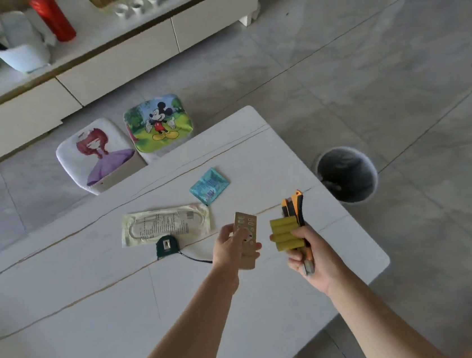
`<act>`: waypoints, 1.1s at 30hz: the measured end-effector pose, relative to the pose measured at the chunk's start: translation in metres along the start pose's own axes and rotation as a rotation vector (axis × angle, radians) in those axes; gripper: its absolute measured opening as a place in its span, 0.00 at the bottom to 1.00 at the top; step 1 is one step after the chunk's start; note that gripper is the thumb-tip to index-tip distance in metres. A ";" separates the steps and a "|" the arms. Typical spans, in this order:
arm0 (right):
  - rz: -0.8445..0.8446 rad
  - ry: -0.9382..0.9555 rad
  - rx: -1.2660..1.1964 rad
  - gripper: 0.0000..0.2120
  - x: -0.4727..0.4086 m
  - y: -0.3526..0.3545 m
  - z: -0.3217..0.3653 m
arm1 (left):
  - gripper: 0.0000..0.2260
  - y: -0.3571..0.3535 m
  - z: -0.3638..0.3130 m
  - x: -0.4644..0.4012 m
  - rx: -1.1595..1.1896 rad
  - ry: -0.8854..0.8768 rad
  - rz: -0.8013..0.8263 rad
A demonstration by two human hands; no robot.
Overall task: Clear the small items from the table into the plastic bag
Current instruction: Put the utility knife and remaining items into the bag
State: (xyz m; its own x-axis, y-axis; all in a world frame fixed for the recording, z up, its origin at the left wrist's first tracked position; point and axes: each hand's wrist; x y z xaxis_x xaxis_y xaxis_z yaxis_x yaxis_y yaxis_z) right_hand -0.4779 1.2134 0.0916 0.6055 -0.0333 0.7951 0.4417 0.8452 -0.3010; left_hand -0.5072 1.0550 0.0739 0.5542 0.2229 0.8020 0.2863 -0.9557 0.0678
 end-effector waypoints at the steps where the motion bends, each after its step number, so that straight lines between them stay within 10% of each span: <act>1: -0.011 0.026 0.000 0.11 0.017 0.005 0.003 | 0.08 -0.002 -0.004 0.019 -0.005 -0.006 0.035; 8: -0.188 0.165 -0.025 0.23 0.142 0.053 0.011 | 0.10 -0.025 -0.006 0.147 -0.178 -0.049 0.257; 24: -0.428 0.507 -0.684 0.12 0.386 0.260 -0.067 | 0.15 -0.137 0.116 0.394 -0.663 -0.068 0.926; 33: -0.916 0.488 -0.945 0.10 0.472 0.378 -0.165 | 0.18 -0.199 0.260 0.485 -0.997 -0.086 1.021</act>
State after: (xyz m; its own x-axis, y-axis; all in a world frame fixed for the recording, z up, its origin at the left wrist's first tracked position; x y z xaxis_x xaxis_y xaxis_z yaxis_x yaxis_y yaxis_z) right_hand 0.0837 1.4292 0.2666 -0.0559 -0.7146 0.6973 0.9543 -0.2436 -0.1731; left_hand -0.0922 1.4027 0.2947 0.2343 -0.6567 0.7168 -0.8992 -0.4267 -0.0970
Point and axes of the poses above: each hand's wrist, its own x-axis away from the middle knuckle, its own y-axis out of the back of the hand, z = x × y, and after that the axes turned 11 degrees about -z, right-handed
